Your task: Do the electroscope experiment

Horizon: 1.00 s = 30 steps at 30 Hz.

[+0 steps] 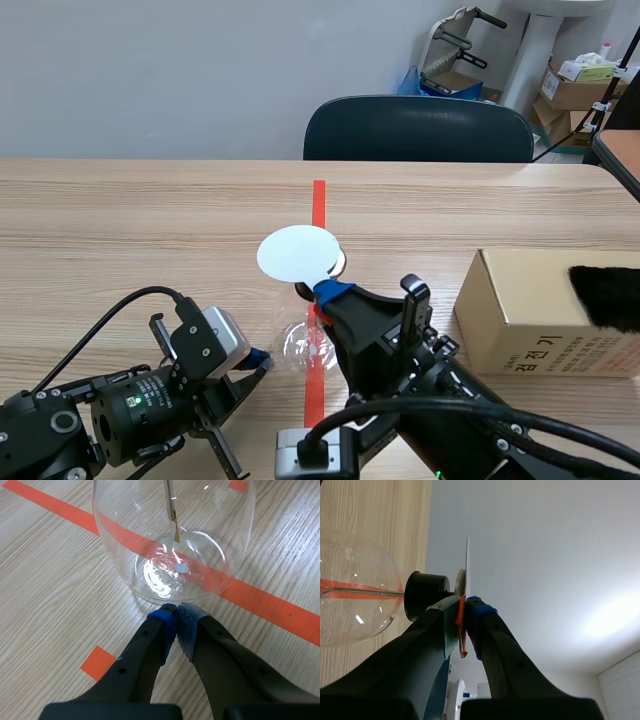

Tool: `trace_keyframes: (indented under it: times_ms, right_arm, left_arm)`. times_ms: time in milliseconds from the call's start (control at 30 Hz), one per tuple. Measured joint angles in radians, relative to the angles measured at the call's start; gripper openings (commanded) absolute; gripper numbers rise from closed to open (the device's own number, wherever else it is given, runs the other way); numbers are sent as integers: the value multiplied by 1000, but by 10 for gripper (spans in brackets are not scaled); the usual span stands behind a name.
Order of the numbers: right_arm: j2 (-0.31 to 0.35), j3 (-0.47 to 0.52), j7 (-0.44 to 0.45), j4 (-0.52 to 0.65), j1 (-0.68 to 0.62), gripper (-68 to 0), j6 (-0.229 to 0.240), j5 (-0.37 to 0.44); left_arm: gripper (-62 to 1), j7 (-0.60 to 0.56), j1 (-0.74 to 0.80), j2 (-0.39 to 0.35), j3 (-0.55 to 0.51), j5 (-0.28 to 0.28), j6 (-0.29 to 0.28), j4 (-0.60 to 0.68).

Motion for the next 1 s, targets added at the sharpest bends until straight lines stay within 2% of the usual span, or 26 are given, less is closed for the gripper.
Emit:
trace_keyframes:
  times_ms: [400, 467, 633, 1000]
  right_arm:
    - [0, 0, -2, 0, 0, -658, 0, 0]
    - [0, 0, -28, 0, 0, -658, 0, 0]
    - [0, 0, -153, 0, 0, -658, 0, 0]
    - [0, 0, -572, 0, 0, -658, 0, 0]
  left_arm:
    - [-575, 0, 0, 0, 0, 0, 0, 0]
    - [-575, 0, 0, 0, 0, 0, 0, 0]
    - [-575, 0, 0, 0, 0, 0, 0, 0]
    - [-575, 0, 0, 0, 0, 0, 0, 0]
